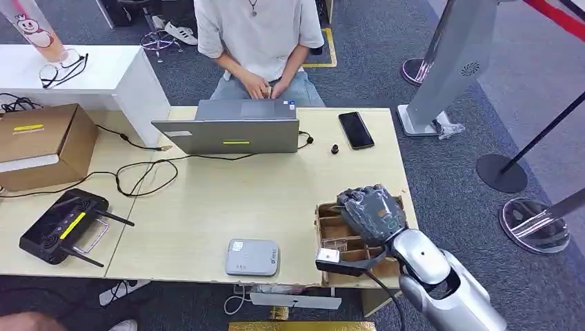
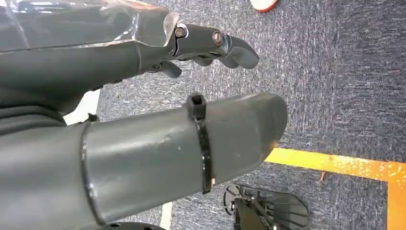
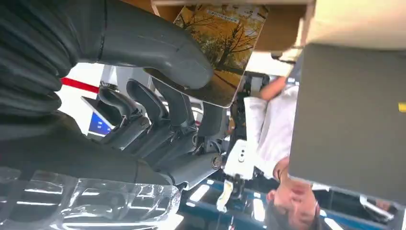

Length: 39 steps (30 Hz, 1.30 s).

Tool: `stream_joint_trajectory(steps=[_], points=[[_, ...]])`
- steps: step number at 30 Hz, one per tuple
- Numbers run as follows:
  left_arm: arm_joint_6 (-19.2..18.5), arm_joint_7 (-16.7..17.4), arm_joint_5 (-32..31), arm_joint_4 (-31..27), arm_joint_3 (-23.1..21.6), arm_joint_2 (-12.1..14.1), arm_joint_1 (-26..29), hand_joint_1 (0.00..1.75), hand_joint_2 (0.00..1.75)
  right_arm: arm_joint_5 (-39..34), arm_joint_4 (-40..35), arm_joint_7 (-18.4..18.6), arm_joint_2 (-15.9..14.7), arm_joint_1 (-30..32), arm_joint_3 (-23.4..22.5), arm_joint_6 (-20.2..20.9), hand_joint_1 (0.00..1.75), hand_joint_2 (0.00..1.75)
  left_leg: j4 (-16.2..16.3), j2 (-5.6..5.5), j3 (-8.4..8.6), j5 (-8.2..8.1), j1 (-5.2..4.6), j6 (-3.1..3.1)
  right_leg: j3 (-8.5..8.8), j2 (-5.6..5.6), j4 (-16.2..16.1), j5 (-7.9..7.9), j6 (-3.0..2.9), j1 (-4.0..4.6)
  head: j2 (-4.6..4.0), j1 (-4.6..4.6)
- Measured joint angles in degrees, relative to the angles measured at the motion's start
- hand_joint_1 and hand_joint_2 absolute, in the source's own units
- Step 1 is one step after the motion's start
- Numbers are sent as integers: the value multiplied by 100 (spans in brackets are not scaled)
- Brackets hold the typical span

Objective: Pass the card to the sensor for recognition and then transmit it.

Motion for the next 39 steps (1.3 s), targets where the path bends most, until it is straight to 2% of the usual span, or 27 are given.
stream_joint_trajectory(steps=[14,29,35,39], points=[[-2,0,-35,0,0,0,-15,0,0,203,-284,-127,142,150,-177,-529,175,175,0,0,0,0,0,0,0,0,0,0,0,0,0,0],[-2,0,-39,0,0,0,-18,0,0,297,-420,-168,203,246,-306,-612,175,175,0,0,0,0,0,0,0,0,0,0,0,0,0,0],[-4,2,-61,0,0,0,-21,0,0,361,-492,-269,253,319,-354,-813,175,175,0,0,0,0,0,0,0,0,0,-1,0,0,0,0],[-182,116,-116,0,0,20,-51,0,0,433,-523,-363,361,311,-370,-1002,175,175,0,0,-1,0,1,0,0,0,0,0,0,0,0,2]])
